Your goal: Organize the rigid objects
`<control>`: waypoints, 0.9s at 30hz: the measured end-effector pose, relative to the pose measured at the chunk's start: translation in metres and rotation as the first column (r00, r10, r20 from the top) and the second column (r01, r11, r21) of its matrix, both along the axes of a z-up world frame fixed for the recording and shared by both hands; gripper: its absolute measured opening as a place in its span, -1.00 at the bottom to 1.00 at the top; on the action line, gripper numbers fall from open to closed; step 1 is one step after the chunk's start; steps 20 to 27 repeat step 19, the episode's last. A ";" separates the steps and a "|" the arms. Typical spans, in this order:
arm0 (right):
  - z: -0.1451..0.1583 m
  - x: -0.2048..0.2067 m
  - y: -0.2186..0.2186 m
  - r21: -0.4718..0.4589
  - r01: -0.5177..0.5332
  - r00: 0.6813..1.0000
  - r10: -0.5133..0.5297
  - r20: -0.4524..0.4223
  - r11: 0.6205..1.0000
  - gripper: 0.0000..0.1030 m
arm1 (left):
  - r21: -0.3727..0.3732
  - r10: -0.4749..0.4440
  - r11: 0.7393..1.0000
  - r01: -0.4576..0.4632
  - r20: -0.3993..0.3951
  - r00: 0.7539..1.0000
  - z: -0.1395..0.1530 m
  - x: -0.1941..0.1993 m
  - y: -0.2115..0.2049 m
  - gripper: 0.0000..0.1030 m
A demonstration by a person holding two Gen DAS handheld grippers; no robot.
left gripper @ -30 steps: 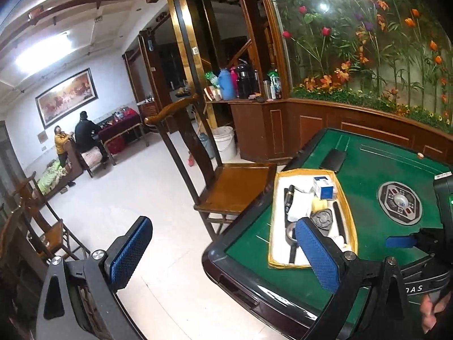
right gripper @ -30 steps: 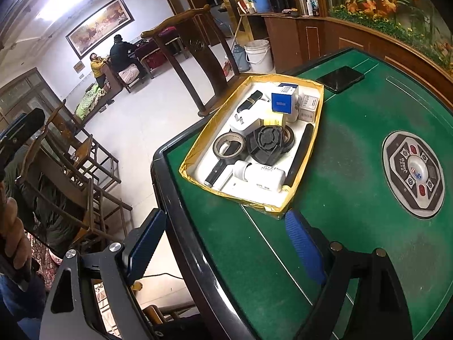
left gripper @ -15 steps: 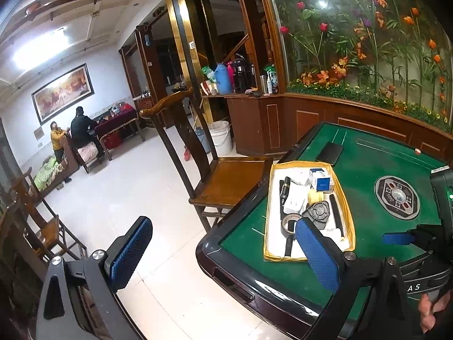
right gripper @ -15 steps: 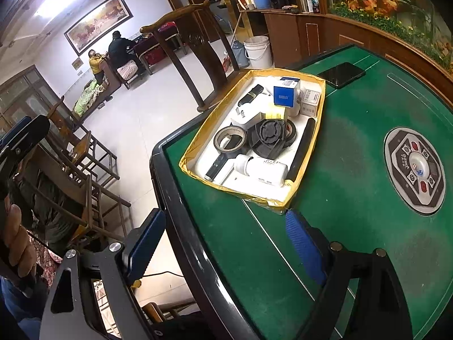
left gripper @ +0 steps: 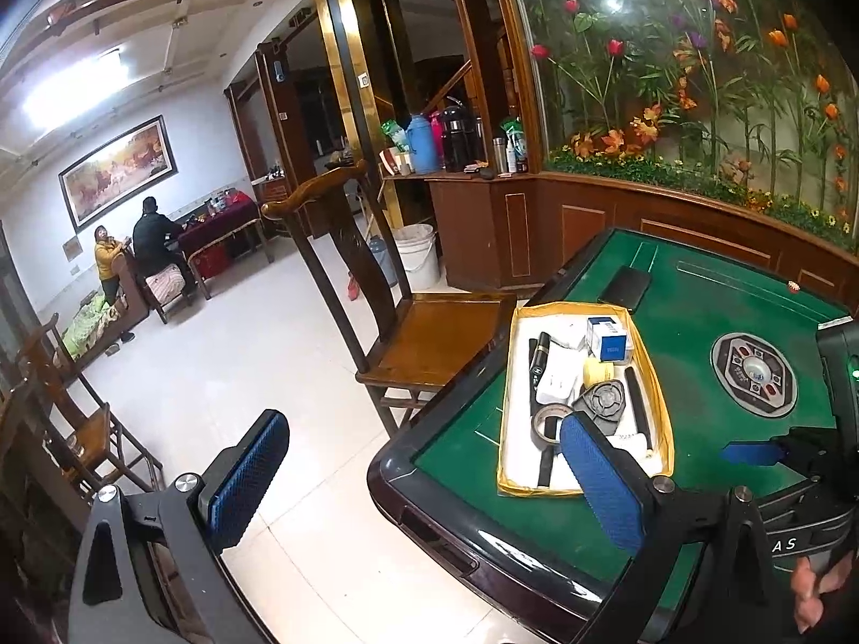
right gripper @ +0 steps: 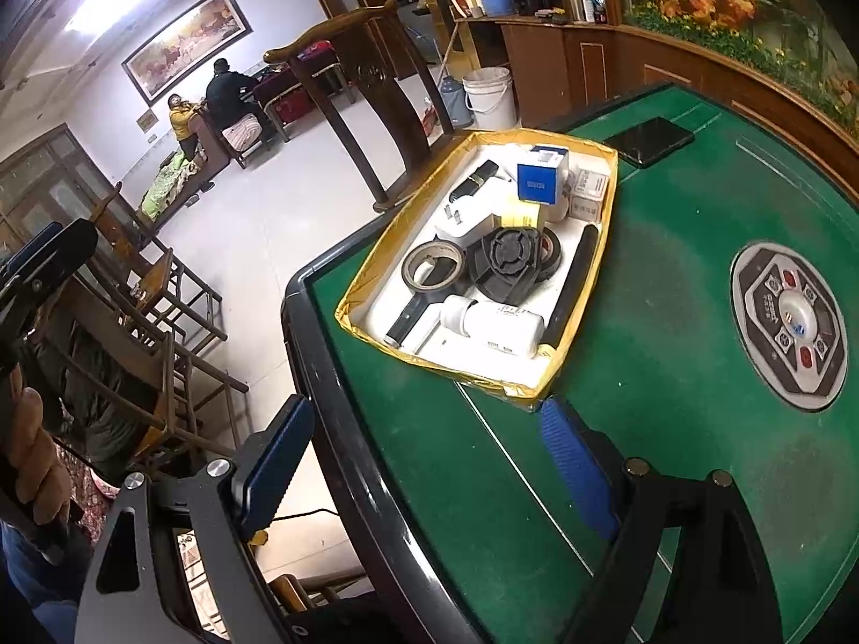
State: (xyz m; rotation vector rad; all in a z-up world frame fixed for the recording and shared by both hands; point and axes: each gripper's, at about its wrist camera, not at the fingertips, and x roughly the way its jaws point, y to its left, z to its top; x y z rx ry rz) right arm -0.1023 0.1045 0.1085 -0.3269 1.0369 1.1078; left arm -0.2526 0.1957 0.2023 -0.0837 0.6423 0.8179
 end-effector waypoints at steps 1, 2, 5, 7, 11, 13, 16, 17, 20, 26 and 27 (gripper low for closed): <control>0.000 0.001 0.000 0.000 0.002 1.000 -0.002 -0.003 1.000 0.68 | -0.006 -0.004 1.000 0.004 0.000 1.000 -0.001 0.001 0.000 0.99; 0.000 0.001 0.000 0.001 0.001 1.000 -0.001 -0.001 1.000 0.68 | -0.013 -0.009 1.000 0.009 -0.003 1.000 -0.002 0.002 -0.001 0.99; -0.001 0.003 -0.001 0.005 -0.001 1.000 0.001 0.002 1.000 0.67 | -0.008 -0.011 1.000 0.011 -0.016 1.000 -0.005 0.006 -0.003 0.99; -0.001 0.002 -0.001 0.002 0.000 1.000 0.000 0.000 1.000 0.68 | -0.016 -0.016 1.000 0.016 -0.023 1.000 -0.008 0.009 -0.004 0.99; 0.000 0.004 -0.005 0.002 0.005 1.000 -0.005 -0.002 1.000 0.67 | -0.035 -0.033 0.999 0.032 -0.025 0.999 -0.013 0.013 -0.008 0.99; 0.000 0.004 -0.007 0.002 0.009 1.000 -0.009 -0.002 1.000 0.67 | -0.046 -0.040 0.998 0.039 -0.027 0.999 -0.017 0.016 -0.011 0.99; 0.001 0.005 -0.010 0.003 0.012 1.000 -0.012 0.003 1.000 0.67 | -0.069 -0.056 0.996 0.053 -0.041 0.998 -0.024 0.022 -0.014 0.96; 0.001 0.005 -0.011 0.002 0.014 1.000 -0.014 0.002 1.000 0.67 | -0.073 -0.057 0.996 0.053 -0.048 0.997 -0.026 0.024 -0.015 0.96; 0.000 0.007 -0.014 0.001 0.021 1.000 -0.021 0.000 1.000 0.67 | -0.081 -0.060 0.995 0.056 -0.050 0.997 -0.026 0.027 -0.014 0.96; 0.000 0.007 -0.014 0.001 0.021 1.000 -0.021 0.000 1.000 0.67 | -0.081 -0.060 0.995 0.056 -0.050 0.997 -0.026 0.027 -0.014 0.96; 0.000 0.007 -0.014 0.001 0.021 1.000 -0.021 0.000 1.000 0.67 | -0.081 -0.060 0.995 0.056 -0.050 0.997 -0.026 0.027 -0.014 0.96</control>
